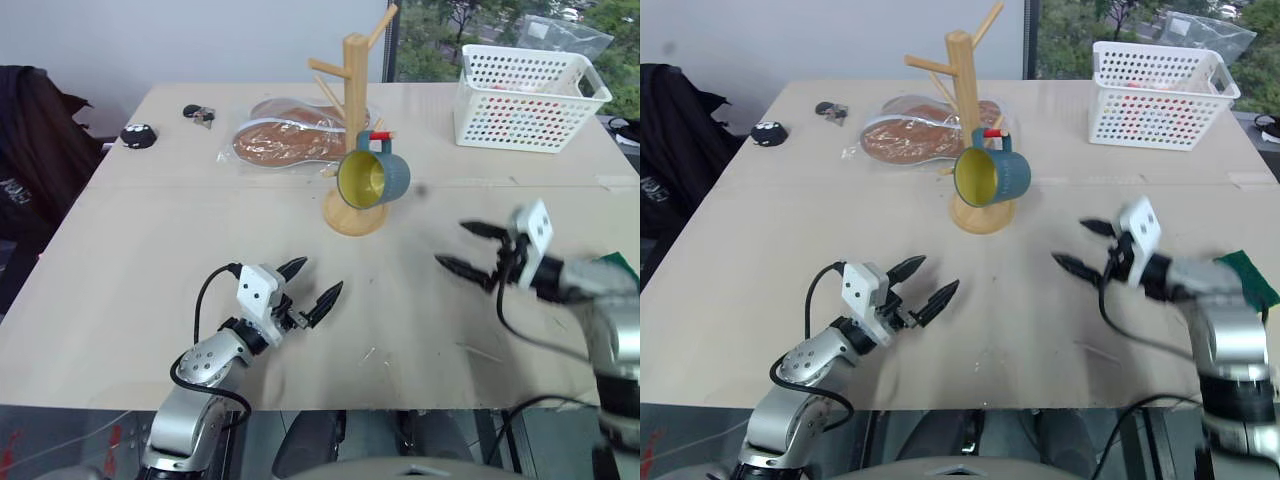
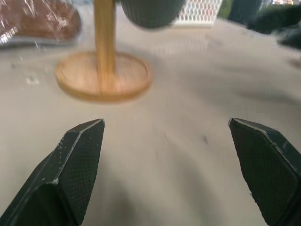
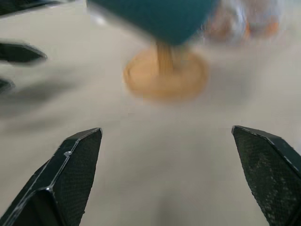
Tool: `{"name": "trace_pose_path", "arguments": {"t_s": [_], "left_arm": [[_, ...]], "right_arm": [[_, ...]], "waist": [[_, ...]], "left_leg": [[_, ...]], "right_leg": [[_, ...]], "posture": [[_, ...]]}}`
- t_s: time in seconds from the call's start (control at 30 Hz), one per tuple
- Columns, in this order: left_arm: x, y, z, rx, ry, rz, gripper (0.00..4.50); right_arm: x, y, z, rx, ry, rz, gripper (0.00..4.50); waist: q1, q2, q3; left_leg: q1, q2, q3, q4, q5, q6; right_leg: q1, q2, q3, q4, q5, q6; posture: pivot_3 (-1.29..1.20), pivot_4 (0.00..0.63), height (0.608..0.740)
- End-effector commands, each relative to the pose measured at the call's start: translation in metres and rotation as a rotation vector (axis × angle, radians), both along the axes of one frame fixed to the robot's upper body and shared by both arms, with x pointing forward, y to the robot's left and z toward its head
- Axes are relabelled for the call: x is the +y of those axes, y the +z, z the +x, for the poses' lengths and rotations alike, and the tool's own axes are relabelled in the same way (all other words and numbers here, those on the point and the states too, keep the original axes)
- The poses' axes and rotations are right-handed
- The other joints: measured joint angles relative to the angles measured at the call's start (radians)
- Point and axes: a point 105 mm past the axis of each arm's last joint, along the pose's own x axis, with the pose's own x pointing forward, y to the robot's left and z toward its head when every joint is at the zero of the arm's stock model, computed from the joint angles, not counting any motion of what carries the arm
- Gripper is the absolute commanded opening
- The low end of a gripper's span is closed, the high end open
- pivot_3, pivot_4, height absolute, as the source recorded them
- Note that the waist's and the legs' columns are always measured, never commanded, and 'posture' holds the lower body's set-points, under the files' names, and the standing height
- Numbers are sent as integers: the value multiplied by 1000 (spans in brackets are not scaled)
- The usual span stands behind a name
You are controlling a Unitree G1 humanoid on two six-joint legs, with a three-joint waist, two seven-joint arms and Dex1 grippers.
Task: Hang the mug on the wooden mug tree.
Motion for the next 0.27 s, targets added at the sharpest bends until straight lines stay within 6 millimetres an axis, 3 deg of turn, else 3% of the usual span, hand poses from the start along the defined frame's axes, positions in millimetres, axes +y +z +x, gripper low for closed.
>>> {"name": "trace_pose_path", "arguments": {"t_s": [0.03,0.27], "left_arm": [[-2,1,-6,10,-27,24,4386],[2,-11,-17,67,-55,72,4386]], "right_arm": [[-13,-7,-13,-81,-79,35,4474],[-21,-22,-30,-138,-110,92,4474]], "waist": [[-3,1,1],[-28,1,0]], "left_leg": [[1,0,0,0,-2,4],[9,3,4,2,-1,3]], "right_leg": [[2,1,0,0,0,0],[7,8,4,2,0,-1]], "posture": [[0,150,740],[0,150,740]]}}
